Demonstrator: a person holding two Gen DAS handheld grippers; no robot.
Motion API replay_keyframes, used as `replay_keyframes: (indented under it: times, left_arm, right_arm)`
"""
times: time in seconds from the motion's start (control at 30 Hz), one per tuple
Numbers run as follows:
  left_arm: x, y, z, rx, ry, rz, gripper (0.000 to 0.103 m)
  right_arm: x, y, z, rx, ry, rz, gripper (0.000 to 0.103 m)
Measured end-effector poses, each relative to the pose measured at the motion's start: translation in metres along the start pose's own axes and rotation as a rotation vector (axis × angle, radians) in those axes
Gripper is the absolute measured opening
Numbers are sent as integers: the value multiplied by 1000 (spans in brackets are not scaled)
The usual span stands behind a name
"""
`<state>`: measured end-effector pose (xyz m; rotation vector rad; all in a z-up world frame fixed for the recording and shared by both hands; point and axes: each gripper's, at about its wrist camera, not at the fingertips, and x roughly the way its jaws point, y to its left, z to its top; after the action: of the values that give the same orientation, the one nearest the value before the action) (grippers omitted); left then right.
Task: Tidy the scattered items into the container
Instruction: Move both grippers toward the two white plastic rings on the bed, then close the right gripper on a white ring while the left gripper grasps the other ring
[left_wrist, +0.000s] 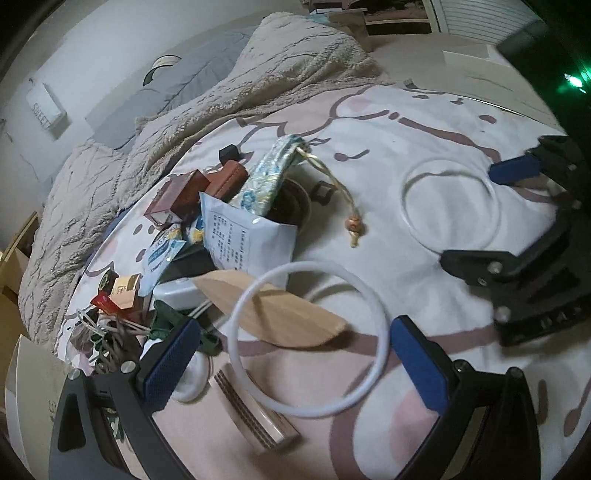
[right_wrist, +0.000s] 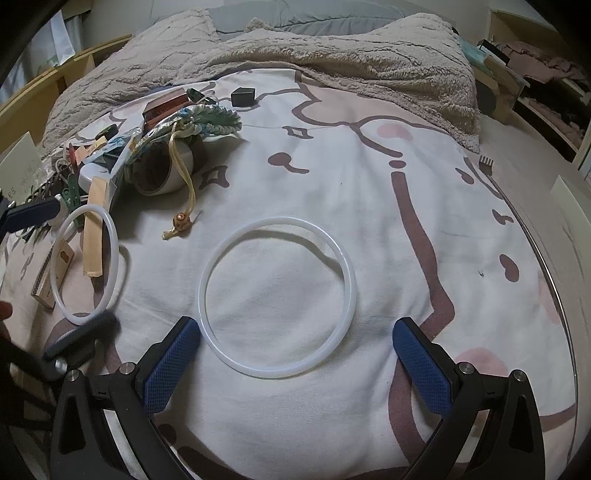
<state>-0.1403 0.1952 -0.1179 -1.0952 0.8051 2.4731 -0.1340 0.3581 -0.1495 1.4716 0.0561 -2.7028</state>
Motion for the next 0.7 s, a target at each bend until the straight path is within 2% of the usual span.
replay_keyframes:
  times: [0.17, 0.23, 0.3, 0.47, 0.7]
  left_arm:
    - [3, 9, -4, -63, -1, -57, 102]
    - [1, 9, -6, -77, -10, -98, 88]
    - [-2, 6, -7, -73, -20, -110, 84]
    - [-10, 0, -7, -47, -50, -101, 84]
    - [-29, 6, -16, -89, -79, -125, 84]
  right_arm:
    - [0, 0, -1, -3, -10, -10, 103]
    - [0, 1, -2, -2, -18, -13, 103]
    - [0, 1, -2, 0, -25, -17, 103]
    - [-1, 2, -4, 6, -41, -18, 103]
    - [-3, 2, -5, 19, -71, -5, 103]
